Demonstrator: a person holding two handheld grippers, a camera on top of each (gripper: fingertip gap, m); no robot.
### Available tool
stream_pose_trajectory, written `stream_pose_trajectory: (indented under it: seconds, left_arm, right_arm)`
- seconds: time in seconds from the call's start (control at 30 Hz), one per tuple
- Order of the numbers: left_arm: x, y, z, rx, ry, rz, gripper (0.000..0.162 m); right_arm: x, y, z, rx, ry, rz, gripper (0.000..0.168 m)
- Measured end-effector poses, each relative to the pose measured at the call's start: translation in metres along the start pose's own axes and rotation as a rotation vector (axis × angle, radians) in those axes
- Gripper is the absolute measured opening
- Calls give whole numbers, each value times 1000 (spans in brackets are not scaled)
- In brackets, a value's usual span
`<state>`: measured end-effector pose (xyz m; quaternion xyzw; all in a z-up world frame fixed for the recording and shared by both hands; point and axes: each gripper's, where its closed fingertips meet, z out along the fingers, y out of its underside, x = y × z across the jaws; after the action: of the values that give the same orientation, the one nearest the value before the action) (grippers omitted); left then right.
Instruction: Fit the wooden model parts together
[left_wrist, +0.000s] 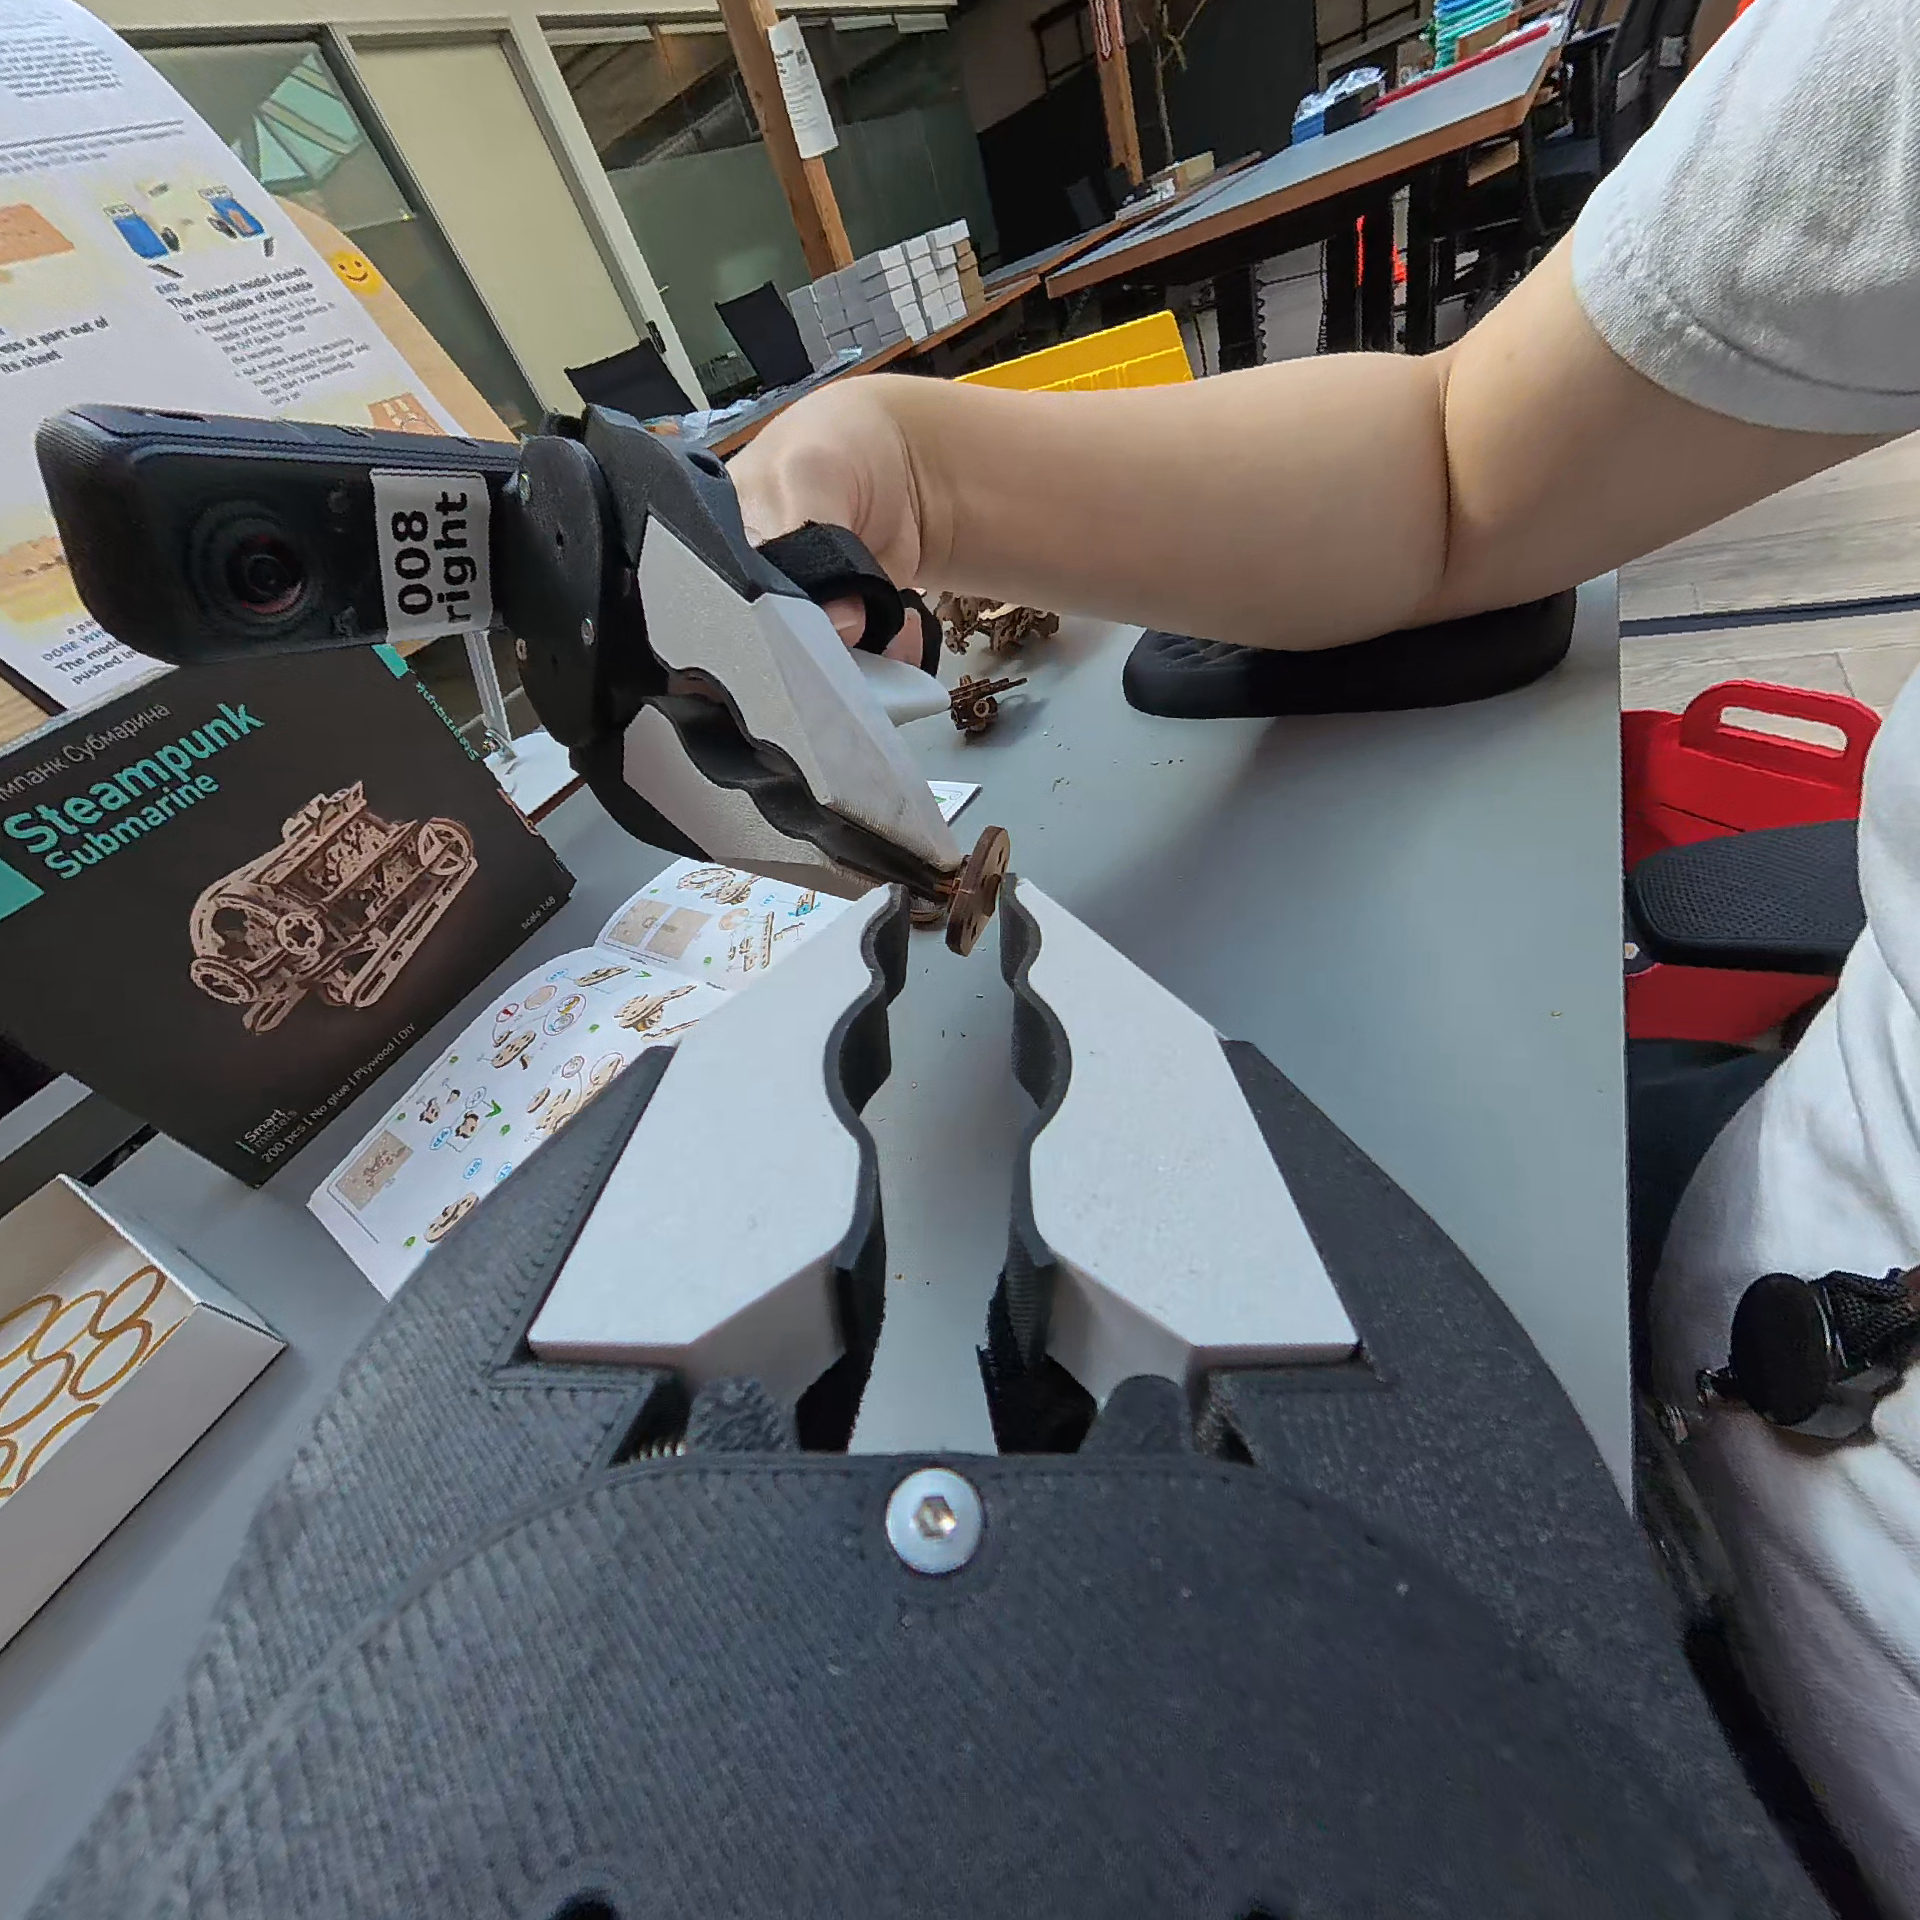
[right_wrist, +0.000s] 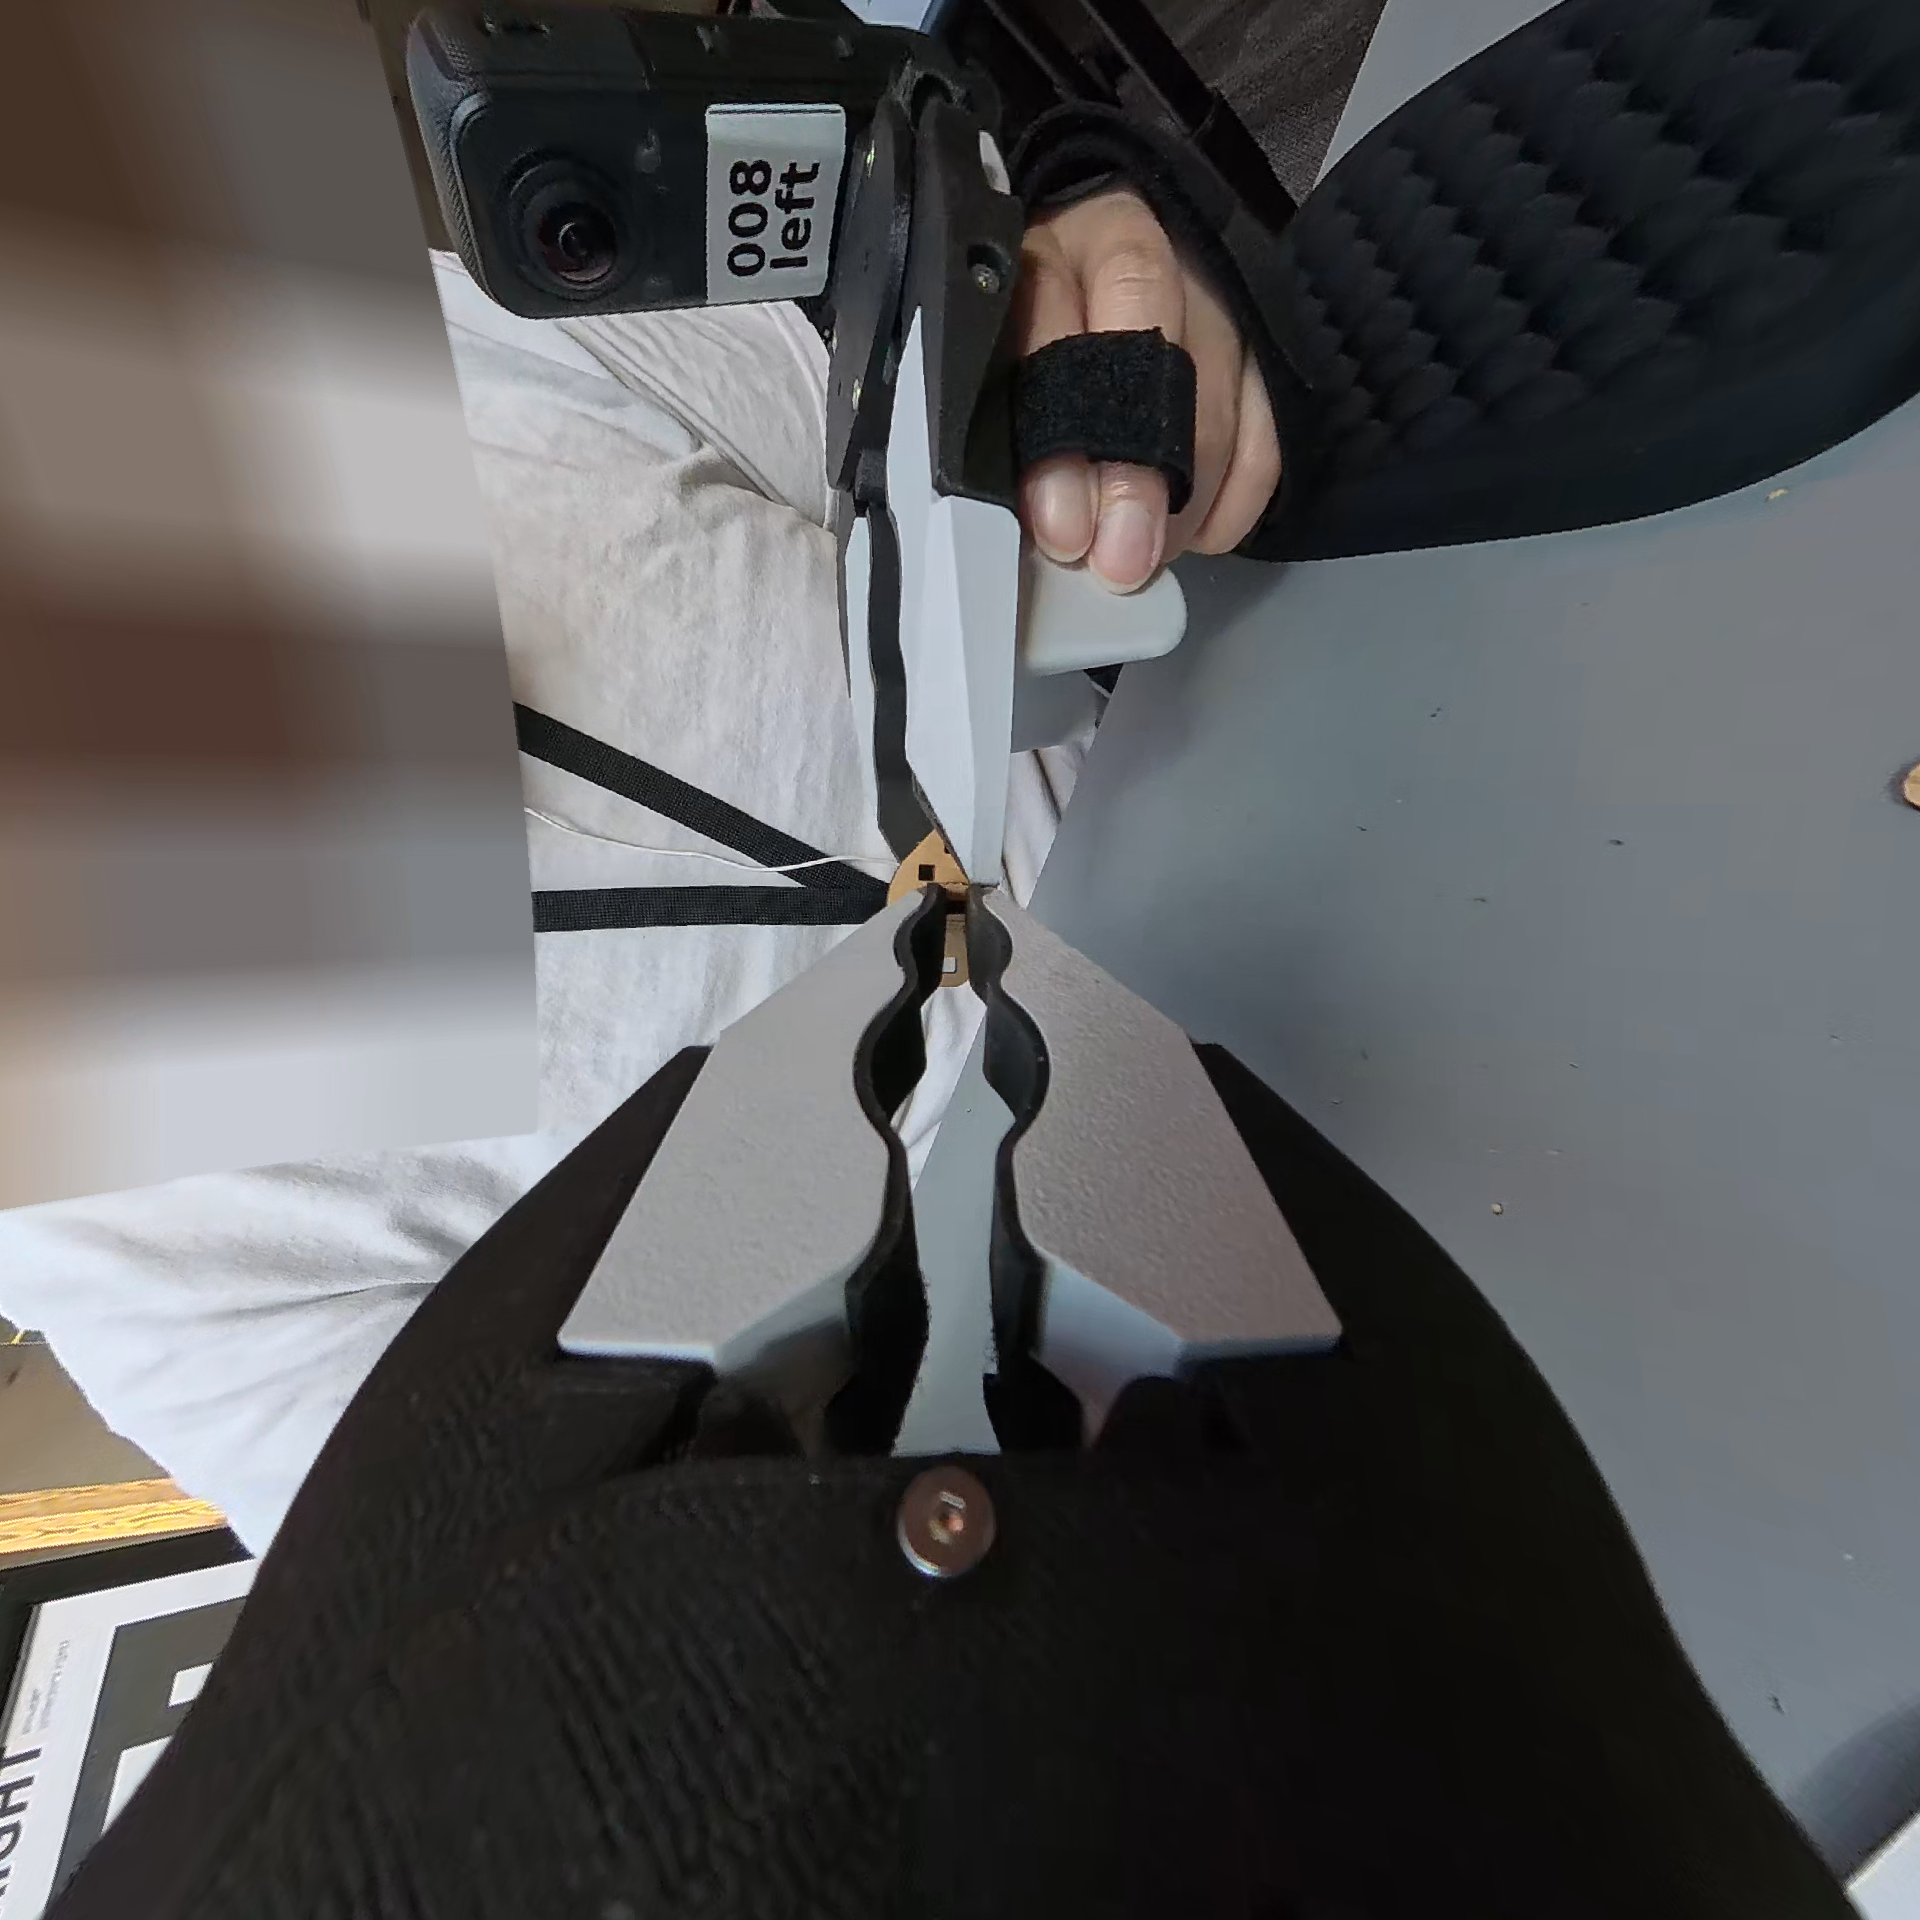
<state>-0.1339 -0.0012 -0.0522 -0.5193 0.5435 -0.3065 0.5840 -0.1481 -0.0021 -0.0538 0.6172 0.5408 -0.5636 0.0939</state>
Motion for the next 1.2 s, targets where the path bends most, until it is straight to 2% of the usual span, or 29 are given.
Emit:
stream_pose_trajectory:
  seconds: [0.33, 0.6, 0.8, 1.03, 1.2]
  left_arm:
    - [0, -8, -5, 35, -30, 44, 15]
    - [3, -18, -6, 57, -35, 68, 15]
    - [2, -32, -11, 102, -44, 48, 19]
    - [7, -39, -17, 146, -4, -31, 21]
    - [12, -39, -14, 139, 21, -90, 20]
  right_arm:
    - [-8, -6, 1, 18, 14, 41, 3]
    - [-20, -6, 1, 6, -15, -70, 3]
    - [-43, -5, -4, 10, -88, -250, 3]
    - [-88, 3, -17, 73, -212, -646, 3]
    - [-102, 11, -19, 84, -196, -820, 3]
